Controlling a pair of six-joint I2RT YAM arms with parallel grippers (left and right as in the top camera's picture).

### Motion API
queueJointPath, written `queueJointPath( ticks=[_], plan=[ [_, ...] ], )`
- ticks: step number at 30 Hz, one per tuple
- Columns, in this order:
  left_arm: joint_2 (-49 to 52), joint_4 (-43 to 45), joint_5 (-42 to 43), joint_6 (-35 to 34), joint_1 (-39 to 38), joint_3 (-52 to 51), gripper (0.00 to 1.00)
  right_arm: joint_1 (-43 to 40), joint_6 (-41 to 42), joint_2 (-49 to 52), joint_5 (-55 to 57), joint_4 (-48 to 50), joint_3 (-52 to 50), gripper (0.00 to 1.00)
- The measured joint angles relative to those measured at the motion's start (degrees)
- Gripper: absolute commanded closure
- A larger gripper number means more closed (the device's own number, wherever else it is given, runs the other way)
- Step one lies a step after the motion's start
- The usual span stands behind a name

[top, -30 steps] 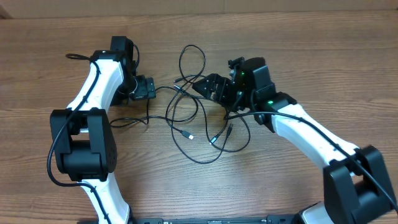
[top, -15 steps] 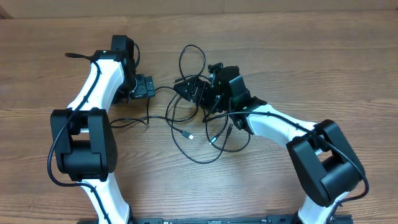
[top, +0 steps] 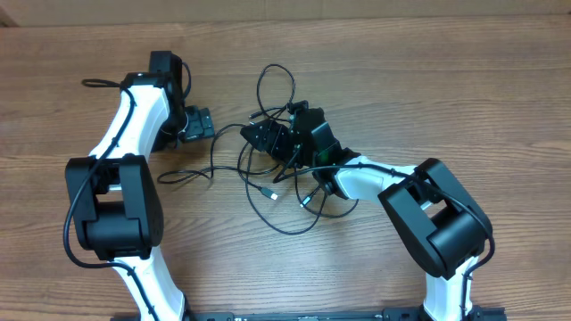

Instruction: Untangle cables

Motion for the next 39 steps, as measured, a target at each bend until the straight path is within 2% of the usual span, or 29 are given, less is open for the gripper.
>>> queueJointPath(
  ticks=[9,18,19,28,33,35,37,39],
  plan=[
    [0.0,-0.04,-0.22,-0.22,0.5,0.0,0.01,4.24,1.22,0.0,10.12,2.8,0.0,0.22],
    [0.0,-0.87,-0.22,-0.22,0.5,0.0,0.0,5.57,3.3,2.14,14.25,3.34,0.0,0.34],
    [0.0,-0.87,-0.22,-0.22,0.5,0.0,0.01,5.57,3.48,2.29,14.38,3.37,0.0,0.38],
    [0.0,-0.87,-0.22,-0.22,0.5,0.0,0.01,7.26,3.82,2.49,17.84,5.64,0.0,0.44],
    [0.0,-0.87,-0.22,-0.22,0.5,0.0,0.0,8.33,4.0,2.51,19.5,5.92,0.0,0.6],
    [0.0,-0.87,-0.2,-0.22,0.5,0.0,0.0,8.35,4.02,2.51,19.65,5.92,0.0,0.78],
    [0.0,-0.87,-0.2,-0.22,0.5,0.0,0.01,8.35,3.72,2.54,20.06,5.9,0.0,0.89],
    [0.0,-0.87,-0.2,-0.22,0.5,0.0,0.0,8.35,4.13,2.6,20.22,5.97,0.0,0.94]
  ],
)
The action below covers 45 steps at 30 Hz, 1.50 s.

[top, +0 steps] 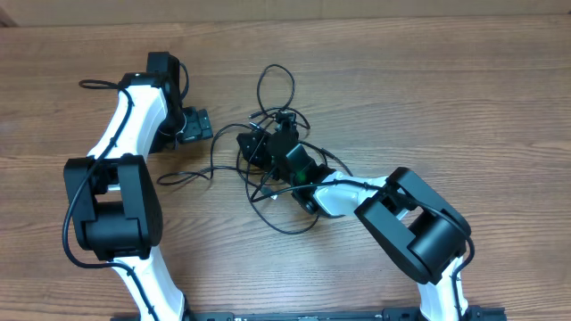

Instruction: Untangle cables

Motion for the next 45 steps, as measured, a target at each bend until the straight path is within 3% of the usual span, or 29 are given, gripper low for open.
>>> queueJointPath(
  ticks=[13,17,21,36,45],
  plan=[
    [0.0,0.02,-0.02,0.0,0.0,0.0,0.0,-0.04,-0.48,0.28,-1.66,3.37,0.0,0.96],
    [0.0,0.0,0.0,0.0,0.0,0.0,0.01,-0.42,-2.93,0.13,-4.94,8.02,0.0,0.96],
    [0.0,0.0,0.0,0.0,0.0,0.0,0.0,-2.29,-6.14,-2.73,-8.9,6.4,0.0,0.96],
    [0.0,0.02,0.0,0.0,0.0,-0.02,0.01,-17.51,-30.67,-49.53,-7.28,-32.2,0.04,0.96],
    [0.0,0.0,-0.02,0.0,0.0,-0.02,0.01,-27.04,-41.83,-69.57,-3.87,-35.5,1.38,0.96]
  ],
)
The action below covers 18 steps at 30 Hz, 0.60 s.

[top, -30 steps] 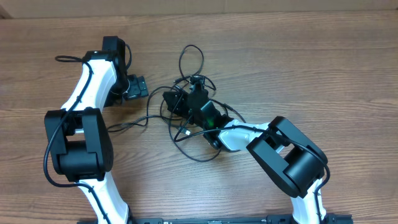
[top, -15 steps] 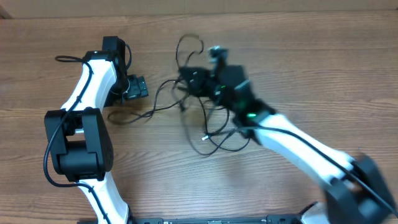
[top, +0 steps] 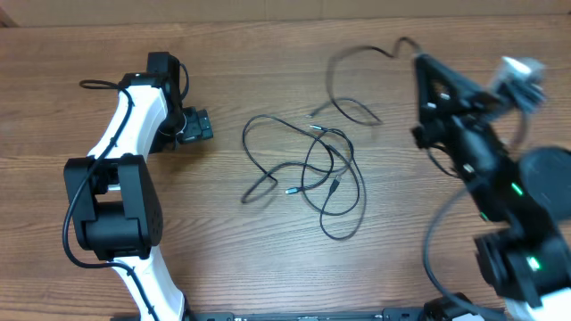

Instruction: Untangle cables

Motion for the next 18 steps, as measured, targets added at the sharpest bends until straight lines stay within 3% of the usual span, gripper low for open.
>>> queueJointPath(
  ticks=[8,18],
  plan=[
    [0.0,0.0,0.0,0.0,0.0,0.0,0.0,-0.39,-6.29,-4.2,8.83,-2.67,0.68,0.96],
    [0.0,0.0,0.0,0.0,0.0,0.0,0.0,-0.48,-14.01,-3.23,30.69,-4.04,0.68,0.96]
  ],
)
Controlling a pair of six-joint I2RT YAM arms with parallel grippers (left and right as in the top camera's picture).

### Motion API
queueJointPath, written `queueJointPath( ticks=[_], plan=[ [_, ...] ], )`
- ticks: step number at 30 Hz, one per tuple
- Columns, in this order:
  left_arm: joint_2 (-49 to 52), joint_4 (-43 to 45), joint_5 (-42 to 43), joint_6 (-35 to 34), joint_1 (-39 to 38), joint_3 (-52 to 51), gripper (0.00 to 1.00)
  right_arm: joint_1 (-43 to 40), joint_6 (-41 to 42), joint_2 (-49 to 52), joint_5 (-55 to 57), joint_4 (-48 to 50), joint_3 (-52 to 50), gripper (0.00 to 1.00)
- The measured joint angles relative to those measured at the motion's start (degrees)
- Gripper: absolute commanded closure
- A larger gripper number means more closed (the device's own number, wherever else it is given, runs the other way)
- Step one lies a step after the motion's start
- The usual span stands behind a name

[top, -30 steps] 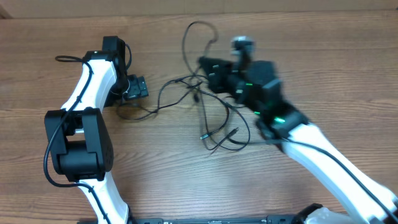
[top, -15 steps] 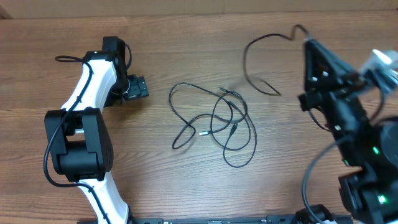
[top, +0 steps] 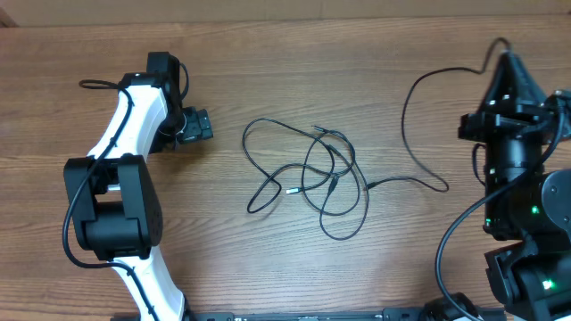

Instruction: Untangle cables

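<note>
Thin black cables (top: pixel 317 169) lie in a loose tangle on the middle of the wooden table, several small plugs showing among the loops. One black cable (top: pixel 409 107) runs from the tangle's right side, curves up in a wide arc and ends at my right gripper (top: pixel 504 62). That gripper is raised at the far right and shut on this cable. My left gripper (top: pixel 198 125) rests low at the left, well apart from the tangle. Its jaws are too small and dark to read.
The wooden table (top: pixel 357 267) carries only the cables. The left arm (top: pixel 134 116) stretches along the left side. The right arm's body (top: pixel 517 187) fills the right edge of the view.
The right gripper has moved further right with the cable. The held strand now trails out of the tangle in a long arc across the right part of the table. The left arm has not moved.
The right gripper was low on the bunched cables at the table's middle, and remained there at the following moment. Then it was raised at the right with a strand in it and the tangle lay looser. Now one cable stretches out to the right.
</note>
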Motion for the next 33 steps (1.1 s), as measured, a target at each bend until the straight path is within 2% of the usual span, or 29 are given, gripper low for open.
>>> queueJointPath(
  ticks=[9,15,17,26,30,33],
  plan=[
    [0.0,0.0,0.0,0.0,0.0,0.0,0.0,-1.95,-14.86,-0.02,20.17,3.96,0.0,0.96],
    [0.0,0.0,0.0,0.0,0.0,0.0,0.0,-11.08,-23.04,0.0,25.62,4.96,0.0,0.96],
    [0.0,0.0,0.0,0.0,0.0,0.0,0.01,-18.23,-25.53,0.04,26.6,4.94,0.0,0.96],
    [0.0,0.0,0.0,0.0,0.0,0.0,0.01,-41.35,-28.0,3.04,27.54,1.49,0.04,0.96],
    [0.0,0.0,0.0,0.0,0.0,0.0,0.0,-47.89,-24.37,6.78,24.2,-3.39,0.04,0.96],
    [0.0,0.0,0.0,0.0,0.0,0.0,0.01,-49.72,-21.11,8.39,21.03,-5.42,0.04,0.96]
  ],
)
